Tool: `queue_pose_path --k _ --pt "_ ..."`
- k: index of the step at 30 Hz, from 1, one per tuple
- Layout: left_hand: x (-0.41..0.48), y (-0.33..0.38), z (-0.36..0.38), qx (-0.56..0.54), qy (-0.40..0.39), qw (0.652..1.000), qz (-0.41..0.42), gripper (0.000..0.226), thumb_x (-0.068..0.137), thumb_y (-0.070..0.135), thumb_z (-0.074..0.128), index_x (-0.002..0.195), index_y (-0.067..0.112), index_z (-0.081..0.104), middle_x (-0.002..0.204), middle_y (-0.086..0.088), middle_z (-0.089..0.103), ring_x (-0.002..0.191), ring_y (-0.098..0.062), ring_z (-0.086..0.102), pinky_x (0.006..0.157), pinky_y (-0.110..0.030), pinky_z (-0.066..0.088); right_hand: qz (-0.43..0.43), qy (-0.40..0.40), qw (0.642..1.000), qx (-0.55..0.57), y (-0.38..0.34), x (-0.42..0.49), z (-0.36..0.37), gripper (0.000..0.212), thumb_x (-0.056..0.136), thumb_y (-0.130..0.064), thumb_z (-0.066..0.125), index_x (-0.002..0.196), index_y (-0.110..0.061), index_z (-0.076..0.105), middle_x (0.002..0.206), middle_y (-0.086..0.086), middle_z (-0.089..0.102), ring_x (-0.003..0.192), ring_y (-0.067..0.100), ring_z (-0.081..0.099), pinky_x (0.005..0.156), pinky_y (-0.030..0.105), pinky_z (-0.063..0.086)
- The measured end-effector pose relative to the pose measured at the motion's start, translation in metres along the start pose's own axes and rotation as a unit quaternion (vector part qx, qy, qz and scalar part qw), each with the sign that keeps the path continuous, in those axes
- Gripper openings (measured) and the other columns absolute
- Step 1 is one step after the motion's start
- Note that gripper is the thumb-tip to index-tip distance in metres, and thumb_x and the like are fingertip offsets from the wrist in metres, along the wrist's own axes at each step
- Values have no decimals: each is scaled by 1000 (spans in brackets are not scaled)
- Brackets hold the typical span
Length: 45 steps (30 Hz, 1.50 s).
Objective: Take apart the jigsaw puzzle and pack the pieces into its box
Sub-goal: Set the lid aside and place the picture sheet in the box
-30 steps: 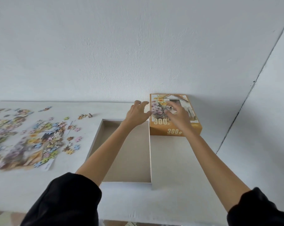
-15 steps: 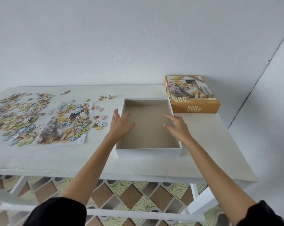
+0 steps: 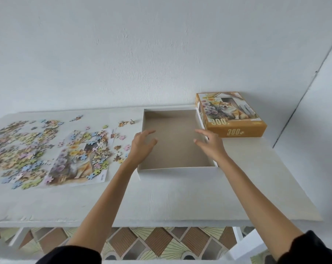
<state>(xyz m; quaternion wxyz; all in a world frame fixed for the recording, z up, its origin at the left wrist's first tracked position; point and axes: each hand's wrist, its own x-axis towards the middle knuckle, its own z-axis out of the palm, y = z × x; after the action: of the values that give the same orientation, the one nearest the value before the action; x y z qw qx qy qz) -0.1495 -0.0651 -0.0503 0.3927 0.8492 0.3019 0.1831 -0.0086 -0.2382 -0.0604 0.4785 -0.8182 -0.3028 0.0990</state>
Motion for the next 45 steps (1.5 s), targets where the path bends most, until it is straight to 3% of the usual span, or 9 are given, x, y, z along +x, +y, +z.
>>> queue_pose_path --k 6,10,17,22,27,37,42,45 --pt "64 31 -15 -29 35 998 40 36 92 19 54 127 14 55 136 -7 51 130 -21 41 105 -29 29 -45 13 998 -41 -19 70 -10 39 86 -14 59 125 -13 55 134 5 53 128 20 43 104 28 31" --pt "110 41 -12 -57 36 997 35 35 93 19 53 127 16 55 136 -5 51 130 -21 40 98 -22 28 -44 23 993 -108 -15 121 -13 41 84 -27 61 125 -25 55 136 4 50 130 24 41 106 46 35" --pt "162 26 10 -116 9 993 4 33 93 20 53 126 20 56 136 -3 50 130 -18 39 97 -23 29 -17 8 984 -180 4 165 -4 39 85 -30 58 123 -29 54 135 6 50 130 27 36 104 46 32" --pt "175 6 24 -123 -8 992 -10 33 92 20 54 125 22 57 136 -3 50 129 -18 40 99 -25 31 -22 8 972 -234 18 172 9 38 87 -30 56 125 -27 54 143 13 38 136 29 25 110 48 16" --pt "174 -6 29 -144 -17 989 -18 32 92 17 54 124 18 57 134 -3 52 126 -13 42 98 -23 30 -46 7 976 -214 27 175 14 34 88 -26 55 122 -26 57 146 12 32 138 29 20 110 45 15" --pt "171 -6 40 -37 6 999 -10 37 91 18 55 129 18 53 140 -9 42 132 -21 37 106 -25 25 -63 -3 962 -265 28 173 14 38 87 -28 55 125 -25 55 146 11 34 136 30 24 110 44 18" --pt "167 1 25 14 32 999 28 37 91 16 56 128 11 53 138 -12 45 130 -22 40 96 -14 23 -70 8 976 -206 15 172 16 37 87 -21 56 125 -19 55 140 11 42 132 29 32 109 39 22" --pt "162 7 9 32 41 998 40 35 92 15 54 127 10 54 133 -11 51 126 -23 44 98 -20 28 -99 3 979 -180 -1 175 23 37 86 -15 57 123 -16 56 130 11 51 124 29 40 103 34 27"
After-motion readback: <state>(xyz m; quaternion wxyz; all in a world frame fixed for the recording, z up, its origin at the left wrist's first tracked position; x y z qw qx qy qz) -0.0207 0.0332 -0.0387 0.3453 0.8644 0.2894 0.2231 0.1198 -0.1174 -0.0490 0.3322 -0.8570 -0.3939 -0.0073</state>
